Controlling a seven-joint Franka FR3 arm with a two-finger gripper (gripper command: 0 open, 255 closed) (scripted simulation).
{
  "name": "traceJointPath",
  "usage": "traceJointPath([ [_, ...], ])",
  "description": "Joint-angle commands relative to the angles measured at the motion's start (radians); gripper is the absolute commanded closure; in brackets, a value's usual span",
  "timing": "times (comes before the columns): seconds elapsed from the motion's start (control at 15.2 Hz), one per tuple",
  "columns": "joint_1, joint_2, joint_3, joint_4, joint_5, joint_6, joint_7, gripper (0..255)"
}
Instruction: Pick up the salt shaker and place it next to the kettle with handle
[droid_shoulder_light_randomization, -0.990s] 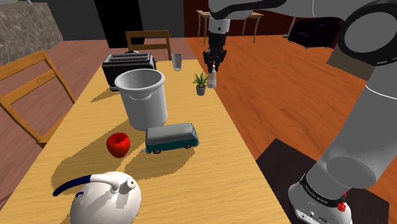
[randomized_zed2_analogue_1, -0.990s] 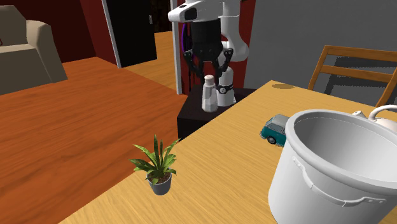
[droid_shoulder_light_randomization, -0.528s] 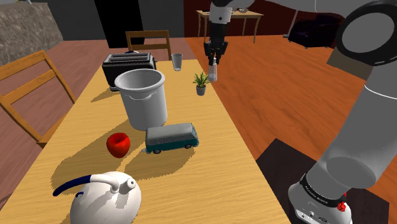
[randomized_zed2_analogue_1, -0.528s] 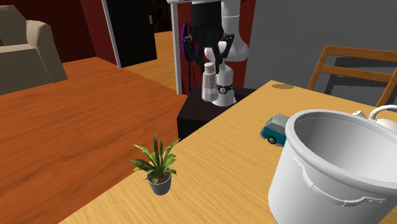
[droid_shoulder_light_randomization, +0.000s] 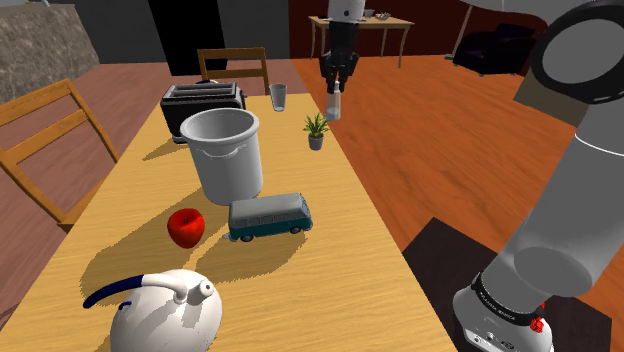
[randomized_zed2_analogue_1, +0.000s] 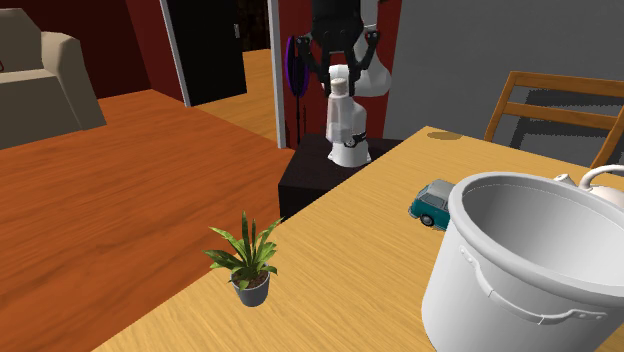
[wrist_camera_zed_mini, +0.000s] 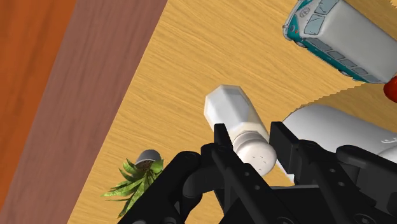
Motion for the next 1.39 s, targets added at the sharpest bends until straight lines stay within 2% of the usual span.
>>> traceJointPath([
  [0.0,0.021,-0.035,0.015,-0.043,-0.002,0.012,0.035,255],
  [0.66,0.132,-0.193,0.124,-0.242,0.005,0.074,0.25,255],
  [1.32,0.237,-0.25,0.255,-0.308,0.024,0.109,0.481,255],
])
